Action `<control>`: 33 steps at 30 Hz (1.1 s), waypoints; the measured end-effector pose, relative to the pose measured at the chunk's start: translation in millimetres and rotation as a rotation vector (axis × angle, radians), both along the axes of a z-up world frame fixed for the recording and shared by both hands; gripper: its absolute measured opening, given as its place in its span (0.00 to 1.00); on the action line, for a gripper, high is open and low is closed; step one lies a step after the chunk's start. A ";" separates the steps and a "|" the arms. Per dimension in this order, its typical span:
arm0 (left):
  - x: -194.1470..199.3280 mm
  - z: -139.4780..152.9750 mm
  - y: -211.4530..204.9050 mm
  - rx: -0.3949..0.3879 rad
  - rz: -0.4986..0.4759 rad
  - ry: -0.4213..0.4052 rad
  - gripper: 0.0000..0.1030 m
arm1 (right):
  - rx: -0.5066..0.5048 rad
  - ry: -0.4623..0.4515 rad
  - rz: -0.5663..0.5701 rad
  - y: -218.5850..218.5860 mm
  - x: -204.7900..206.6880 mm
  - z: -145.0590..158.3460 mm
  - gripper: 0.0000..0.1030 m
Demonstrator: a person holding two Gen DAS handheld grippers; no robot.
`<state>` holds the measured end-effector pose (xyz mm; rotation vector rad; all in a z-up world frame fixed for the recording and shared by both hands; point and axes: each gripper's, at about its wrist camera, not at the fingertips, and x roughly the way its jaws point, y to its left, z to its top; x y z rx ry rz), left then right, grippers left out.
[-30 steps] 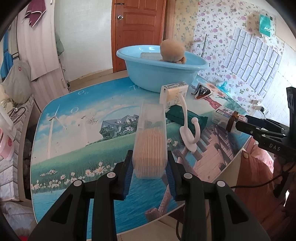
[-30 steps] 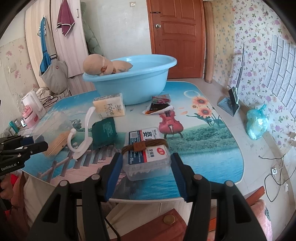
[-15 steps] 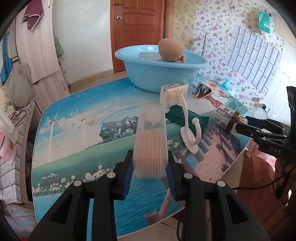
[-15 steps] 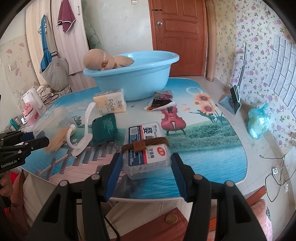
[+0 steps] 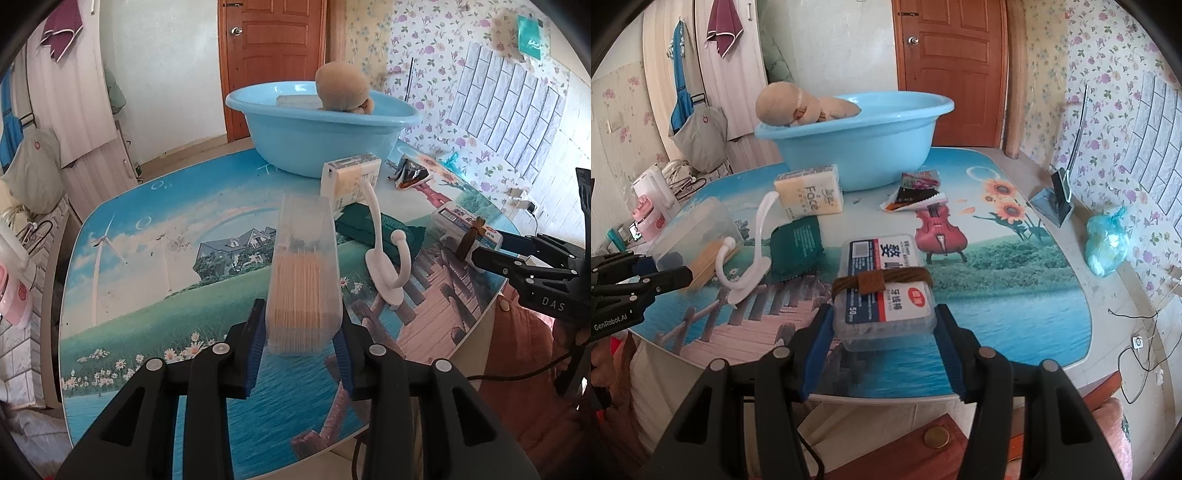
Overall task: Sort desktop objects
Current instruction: 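Grasp the clear toothpick box with left tool while right tool grasps the floss pick box, then carry toothpick box and floss box over the blue basin and open both tools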
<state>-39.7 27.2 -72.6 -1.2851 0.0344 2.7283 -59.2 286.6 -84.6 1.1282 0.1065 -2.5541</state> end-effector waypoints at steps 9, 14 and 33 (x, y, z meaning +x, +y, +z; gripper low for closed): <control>-7.1 -12.4 2.6 -0.006 0.000 -0.039 0.33 | 0.005 -0.030 0.003 -0.3 -5.4 -8.0 0.52; -11.6 -16.4 4.0 -0.009 -0.001 -0.049 0.33 | 0.017 -0.020 0.014 -3.5 -7.0 -8.7 0.53; -15.1 -1.2 -2.3 0.031 0.034 0.044 0.31 | -0.034 0.086 -0.007 3.5 -5.6 7.7 0.51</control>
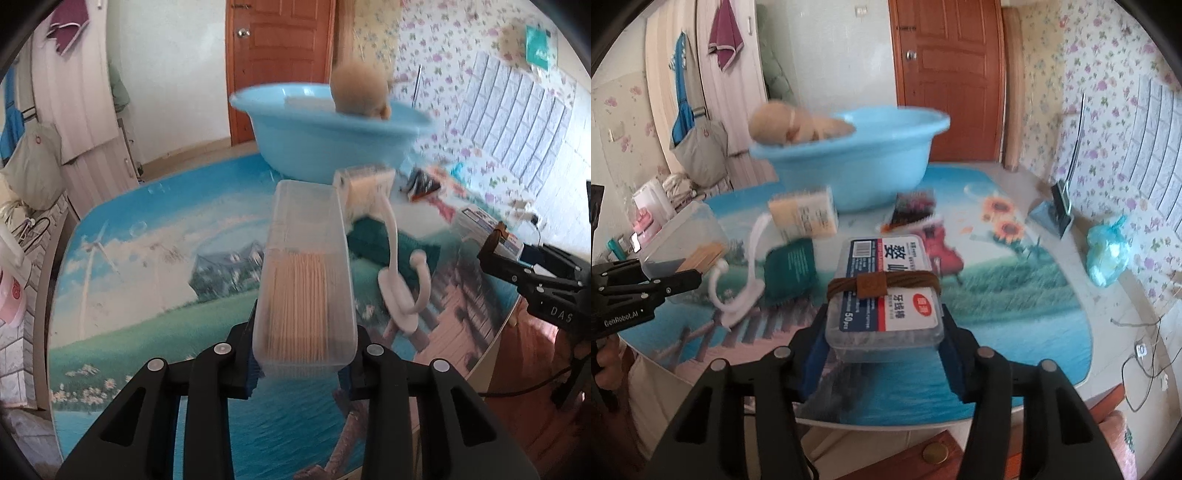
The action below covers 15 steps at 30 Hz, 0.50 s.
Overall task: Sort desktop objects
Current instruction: 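Carry toothpick box and floss box over the blue basin and open both tools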
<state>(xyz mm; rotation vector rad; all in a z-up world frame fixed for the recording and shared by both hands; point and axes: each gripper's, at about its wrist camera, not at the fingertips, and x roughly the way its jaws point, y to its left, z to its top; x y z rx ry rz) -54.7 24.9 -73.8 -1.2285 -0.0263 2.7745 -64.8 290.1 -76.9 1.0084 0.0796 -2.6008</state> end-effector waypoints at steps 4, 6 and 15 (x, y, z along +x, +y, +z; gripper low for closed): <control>1.1 19.0 -7.0 0.003 0.026 0.051 0.31 | -0.019 0.055 0.011 -2.3 2.9 14.4 0.51; -0.6 27.6 -9.0 0.000 0.029 0.068 0.31 | -0.035 0.074 0.018 -1.5 3.1 20.2 0.51; -27.0 64.0 -7.6 -0.021 0.017 0.138 0.31 | -0.075 0.138 0.042 -5.0 -3.5 47.0 0.51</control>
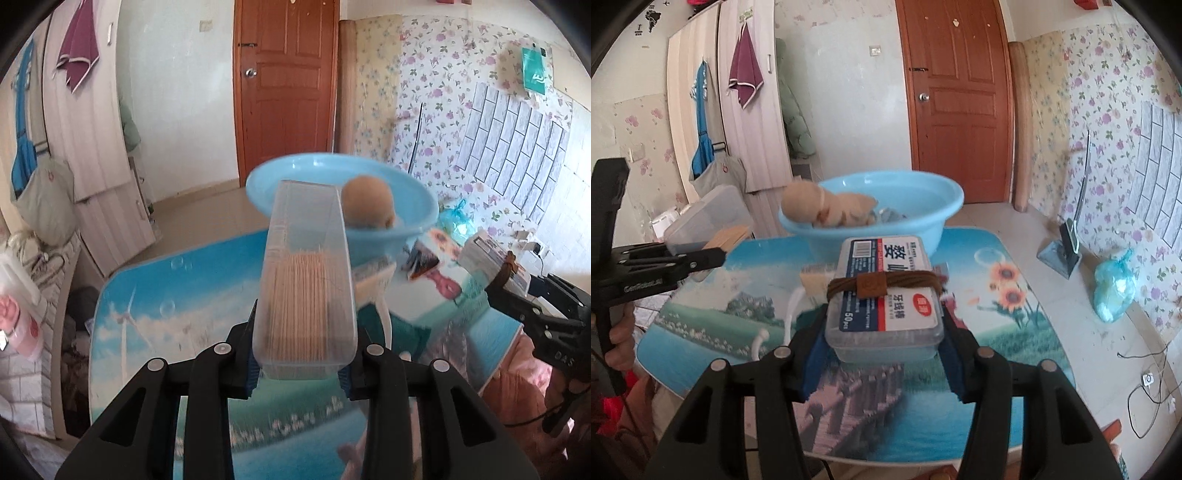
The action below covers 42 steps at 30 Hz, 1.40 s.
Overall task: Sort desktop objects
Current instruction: 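Carry toothpick box and floss box over the blue basin and open both tools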
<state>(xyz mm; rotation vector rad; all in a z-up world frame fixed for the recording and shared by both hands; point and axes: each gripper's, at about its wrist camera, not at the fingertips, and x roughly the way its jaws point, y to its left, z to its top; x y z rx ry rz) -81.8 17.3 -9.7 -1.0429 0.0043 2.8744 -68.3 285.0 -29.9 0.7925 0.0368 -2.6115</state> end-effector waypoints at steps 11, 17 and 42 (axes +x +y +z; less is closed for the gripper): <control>-59.5 31.7 12.0 -0.063 -0.021 0.056 0.31 | -0.033 0.037 0.026 -10.8 -48.1 21.6 0.51; -92.3 29.8 24.0 -0.096 -0.042 0.046 0.31 | -0.042 0.028 0.029 -13.3 -78.0 19.0 0.51; -116.6 30.5 48.5 -0.183 -0.047 0.109 0.83 | -0.029 -0.006 -0.014 -20.1 -118.4 6.1 0.54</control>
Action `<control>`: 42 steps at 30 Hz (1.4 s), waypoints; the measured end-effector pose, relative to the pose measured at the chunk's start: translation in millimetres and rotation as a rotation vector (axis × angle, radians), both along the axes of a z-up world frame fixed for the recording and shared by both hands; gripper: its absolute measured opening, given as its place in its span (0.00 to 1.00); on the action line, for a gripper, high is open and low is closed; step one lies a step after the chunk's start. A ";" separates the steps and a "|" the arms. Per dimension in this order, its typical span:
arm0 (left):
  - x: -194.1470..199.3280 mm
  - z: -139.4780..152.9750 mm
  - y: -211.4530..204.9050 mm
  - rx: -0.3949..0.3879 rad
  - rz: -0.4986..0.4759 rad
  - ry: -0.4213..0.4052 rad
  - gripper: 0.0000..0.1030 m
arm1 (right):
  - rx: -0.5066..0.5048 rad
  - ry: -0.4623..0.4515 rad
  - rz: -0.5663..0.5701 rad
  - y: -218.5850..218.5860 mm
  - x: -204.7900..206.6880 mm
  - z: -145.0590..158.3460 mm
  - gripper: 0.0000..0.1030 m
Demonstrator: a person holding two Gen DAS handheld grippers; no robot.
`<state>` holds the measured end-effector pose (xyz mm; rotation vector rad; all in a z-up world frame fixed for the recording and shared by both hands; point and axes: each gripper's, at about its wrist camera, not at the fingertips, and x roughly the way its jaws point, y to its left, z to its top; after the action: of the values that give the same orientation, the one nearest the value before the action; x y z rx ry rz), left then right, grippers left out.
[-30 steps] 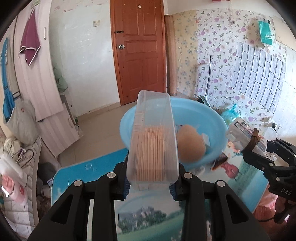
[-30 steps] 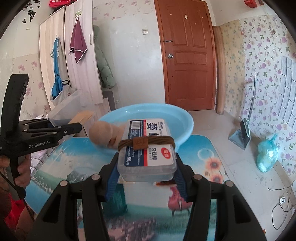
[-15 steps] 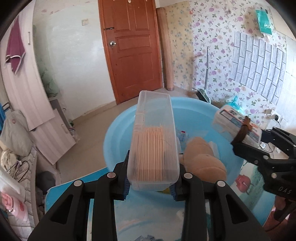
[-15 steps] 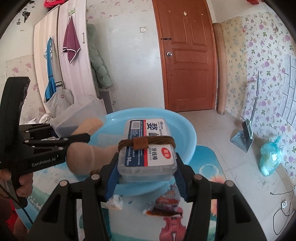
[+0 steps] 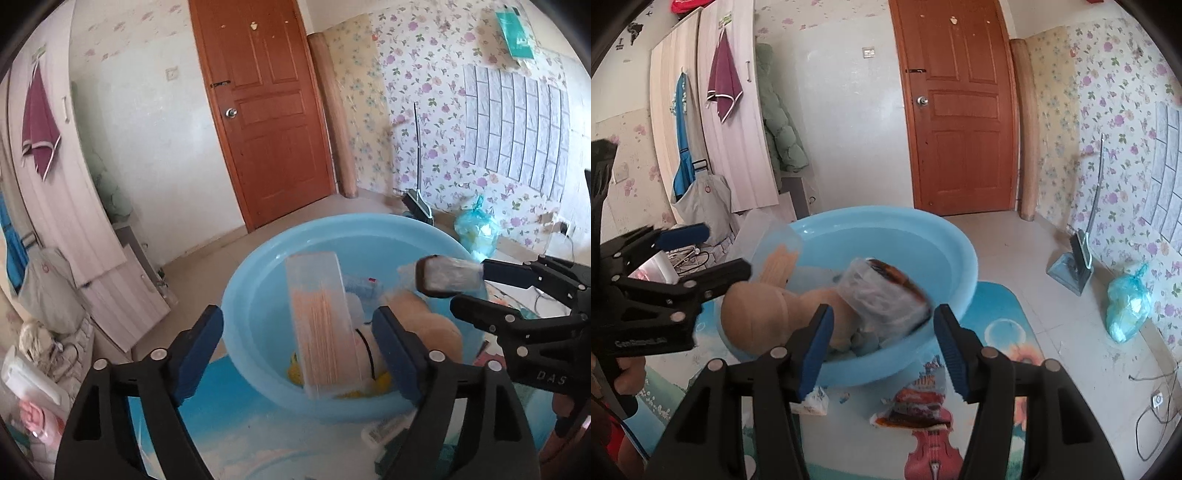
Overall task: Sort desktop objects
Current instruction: 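Carry toothpick box and floss box over the blue basin and open both tools, then move both open tools back toward the white hook and green pouch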
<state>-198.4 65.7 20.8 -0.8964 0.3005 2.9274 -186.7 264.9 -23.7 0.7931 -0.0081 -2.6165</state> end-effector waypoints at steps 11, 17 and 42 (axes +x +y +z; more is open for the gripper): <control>48.9 -22.8 -14.5 0.041 0.021 -0.076 0.89 | -0.017 -0.089 -0.080 24.3 34.6 -16.5 0.58; 78.9 -45.1 -8.4 0.076 0.007 -0.150 0.89 | 0.010 -0.115 -0.089 27.8 53.8 -22.7 0.58; 124.6 -109.2 20.7 0.022 -0.019 -0.220 0.85 | 0.032 -0.164 -0.066 7.7 95.7 -47.1 0.58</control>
<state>-73.8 86.5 -88.5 -1.1919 0.2597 2.7741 -91.0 272.6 -70.8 1.0328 -0.0397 -2.6107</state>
